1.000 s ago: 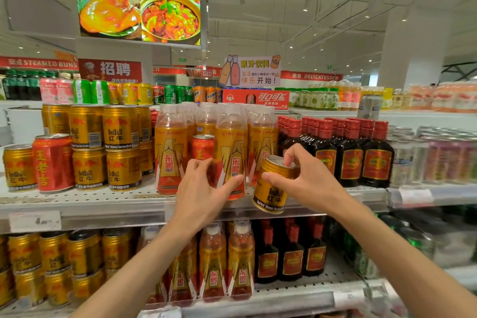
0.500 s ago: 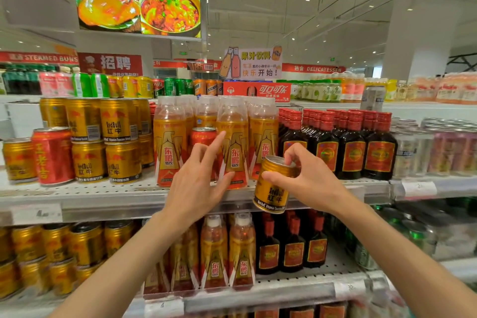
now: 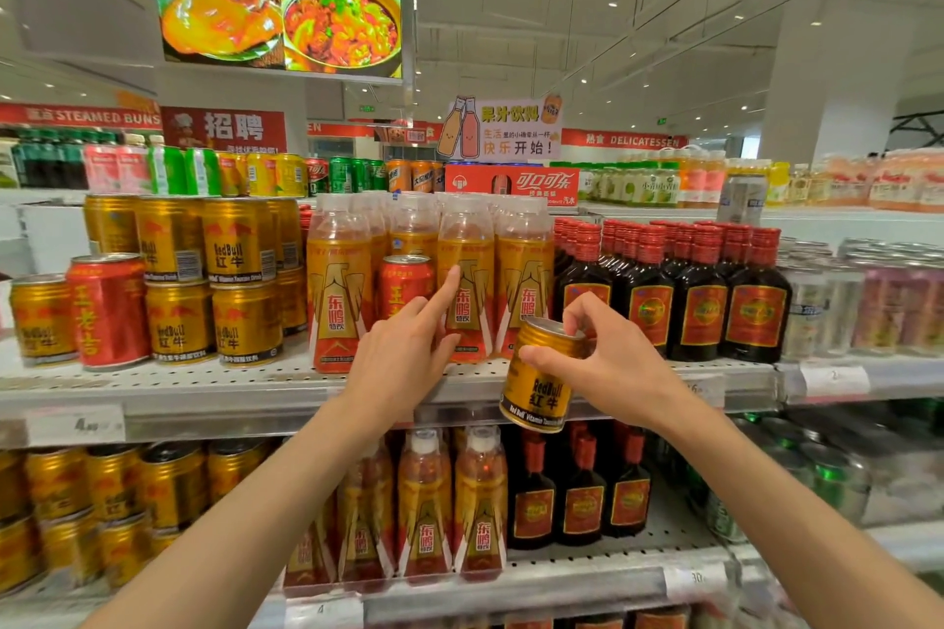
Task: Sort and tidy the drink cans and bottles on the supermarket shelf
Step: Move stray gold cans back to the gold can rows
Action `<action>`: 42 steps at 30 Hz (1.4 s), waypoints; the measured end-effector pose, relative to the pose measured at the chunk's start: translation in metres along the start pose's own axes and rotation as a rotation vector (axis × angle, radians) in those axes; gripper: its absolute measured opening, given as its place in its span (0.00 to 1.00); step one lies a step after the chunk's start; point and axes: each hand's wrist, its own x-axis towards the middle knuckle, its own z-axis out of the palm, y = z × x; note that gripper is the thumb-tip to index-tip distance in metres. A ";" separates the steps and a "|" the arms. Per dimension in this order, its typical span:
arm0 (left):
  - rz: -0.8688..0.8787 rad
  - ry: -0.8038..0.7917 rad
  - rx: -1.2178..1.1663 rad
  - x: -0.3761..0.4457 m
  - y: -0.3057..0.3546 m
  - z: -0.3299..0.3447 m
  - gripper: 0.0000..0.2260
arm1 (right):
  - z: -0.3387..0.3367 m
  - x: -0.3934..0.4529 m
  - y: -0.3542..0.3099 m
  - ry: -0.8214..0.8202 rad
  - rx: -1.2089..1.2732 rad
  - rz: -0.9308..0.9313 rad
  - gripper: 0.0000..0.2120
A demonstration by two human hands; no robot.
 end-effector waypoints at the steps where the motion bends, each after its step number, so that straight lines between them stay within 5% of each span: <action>1: -0.008 -0.004 0.014 0.001 0.002 0.000 0.37 | 0.000 0.000 0.000 0.002 0.003 -0.001 0.22; 9: -0.029 -0.007 0.094 0.000 0.008 0.007 0.38 | 0.006 -0.001 0.000 0.011 0.028 0.009 0.22; 12: -0.021 -0.062 -0.062 -0.006 0.007 0.006 0.39 | 0.009 -0.003 0.002 0.013 0.043 0.023 0.20; 20: -0.148 -0.058 -0.581 -0.058 0.024 -0.015 0.13 | 0.019 -0.026 0.010 0.029 0.296 0.161 0.14; 26: -0.278 -0.405 -0.824 -0.091 0.050 -0.013 0.21 | 0.032 -0.055 0.025 0.037 0.480 0.246 0.18; 42: -0.326 -0.408 -0.961 -0.117 0.007 -0.040 0.22 | 0.073 -0.073 -0.006 -0.004 0.510 0.343 0.14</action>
